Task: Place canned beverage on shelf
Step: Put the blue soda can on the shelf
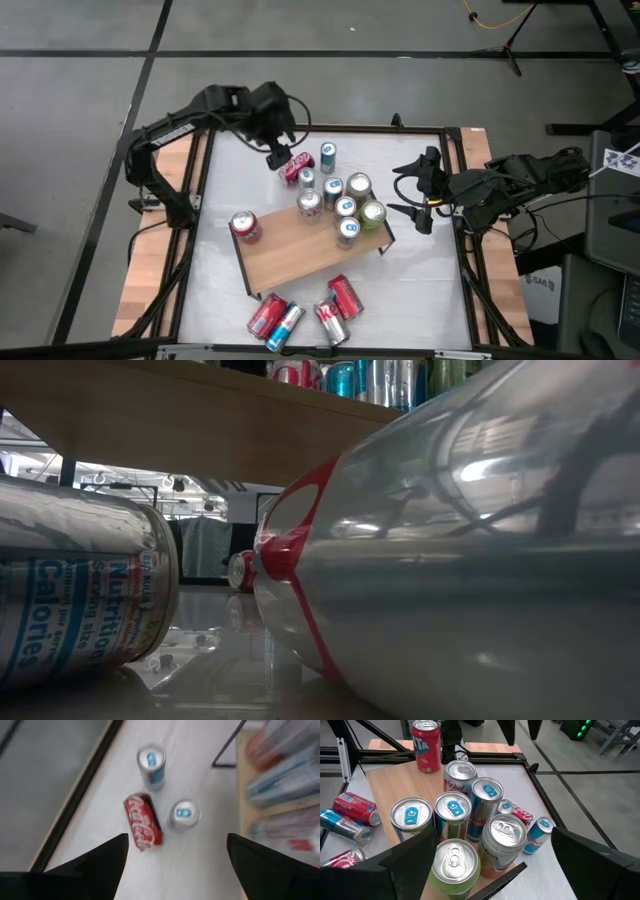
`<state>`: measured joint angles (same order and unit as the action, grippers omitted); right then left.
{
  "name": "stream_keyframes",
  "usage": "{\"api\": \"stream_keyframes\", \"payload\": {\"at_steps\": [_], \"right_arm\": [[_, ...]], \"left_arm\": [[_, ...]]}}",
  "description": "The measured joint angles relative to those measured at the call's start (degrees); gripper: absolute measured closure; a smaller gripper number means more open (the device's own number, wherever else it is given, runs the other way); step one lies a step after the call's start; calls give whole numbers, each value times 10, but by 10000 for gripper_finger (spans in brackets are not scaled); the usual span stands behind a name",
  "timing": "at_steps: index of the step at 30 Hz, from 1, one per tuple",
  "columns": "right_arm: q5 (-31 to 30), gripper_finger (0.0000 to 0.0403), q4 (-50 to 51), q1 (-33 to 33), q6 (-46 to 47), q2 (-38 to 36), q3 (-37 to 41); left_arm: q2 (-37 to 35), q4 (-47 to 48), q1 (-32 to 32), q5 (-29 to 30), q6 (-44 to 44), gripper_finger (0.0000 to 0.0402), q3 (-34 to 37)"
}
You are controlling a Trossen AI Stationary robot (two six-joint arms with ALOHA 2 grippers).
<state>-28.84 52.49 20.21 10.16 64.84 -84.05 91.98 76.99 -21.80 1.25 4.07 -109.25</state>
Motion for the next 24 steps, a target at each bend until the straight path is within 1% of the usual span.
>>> {"api": "stream_keyframes", "payload": {"at_steps": [6,9,11,15,18,20,22,24], "right_arm": [[0,24,0,0,0,2,0],[0,24,0,0,0,2,0],[0,24,0,0,0,2,0],[-11,24,0,-6,0,2,0],[-16,24,0,-39,-1,2,0],[-9,24,0,-78,-14,1,0],[16,24,0,-128,-45,-2,0],[54,24,0,-188,-85,-3,0]], "left_arm": [[-1,-15,-81,-97,-70,74,80],[-1,-37,-113,-114,-88,74,118],[-1,-53,-131,-116,-87,74,141],[-1,-83,-154,-127,-90,74,178],[-1,-98,-164,-131,-92,74,193],[-1,-115,-168,-130,-91,74,198],[-1,-134,-169,-128,-89,74,198],[-1,-154,-168,-130,-83,74,198]]}}
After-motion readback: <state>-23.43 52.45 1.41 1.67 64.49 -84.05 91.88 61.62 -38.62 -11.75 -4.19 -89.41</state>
